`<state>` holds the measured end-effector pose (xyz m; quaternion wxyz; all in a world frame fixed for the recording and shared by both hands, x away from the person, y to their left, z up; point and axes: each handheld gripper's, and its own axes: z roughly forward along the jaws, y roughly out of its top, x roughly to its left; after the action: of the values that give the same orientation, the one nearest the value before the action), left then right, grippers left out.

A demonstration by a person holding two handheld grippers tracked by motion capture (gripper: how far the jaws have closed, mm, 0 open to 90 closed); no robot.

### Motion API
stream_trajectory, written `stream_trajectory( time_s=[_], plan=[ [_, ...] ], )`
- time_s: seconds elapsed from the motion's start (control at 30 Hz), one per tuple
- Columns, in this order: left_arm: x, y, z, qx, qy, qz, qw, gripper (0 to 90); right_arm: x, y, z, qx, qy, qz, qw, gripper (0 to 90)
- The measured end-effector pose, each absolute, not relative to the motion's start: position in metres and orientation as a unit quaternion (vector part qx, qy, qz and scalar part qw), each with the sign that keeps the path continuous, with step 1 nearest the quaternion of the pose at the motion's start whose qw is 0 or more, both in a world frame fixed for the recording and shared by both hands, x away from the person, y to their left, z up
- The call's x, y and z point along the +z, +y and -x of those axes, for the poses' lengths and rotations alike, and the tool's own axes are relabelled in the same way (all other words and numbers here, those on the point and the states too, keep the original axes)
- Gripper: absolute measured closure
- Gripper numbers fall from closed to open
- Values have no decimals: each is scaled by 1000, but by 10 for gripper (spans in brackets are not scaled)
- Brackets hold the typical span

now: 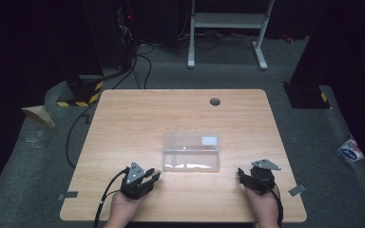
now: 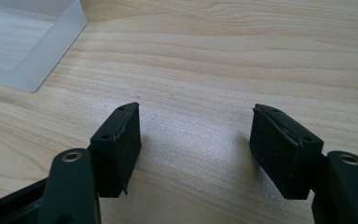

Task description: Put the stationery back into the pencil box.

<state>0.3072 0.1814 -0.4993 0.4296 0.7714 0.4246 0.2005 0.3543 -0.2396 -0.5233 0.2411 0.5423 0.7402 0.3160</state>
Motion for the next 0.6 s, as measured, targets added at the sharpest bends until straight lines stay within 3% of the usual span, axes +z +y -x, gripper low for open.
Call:
stream_trajectory(
  time_s=[0.6],
  plan=[
    [-473,172,-328,206,424,-761,446,678,-524,-240,-355,315,742,-540,242,318]
  ],
)
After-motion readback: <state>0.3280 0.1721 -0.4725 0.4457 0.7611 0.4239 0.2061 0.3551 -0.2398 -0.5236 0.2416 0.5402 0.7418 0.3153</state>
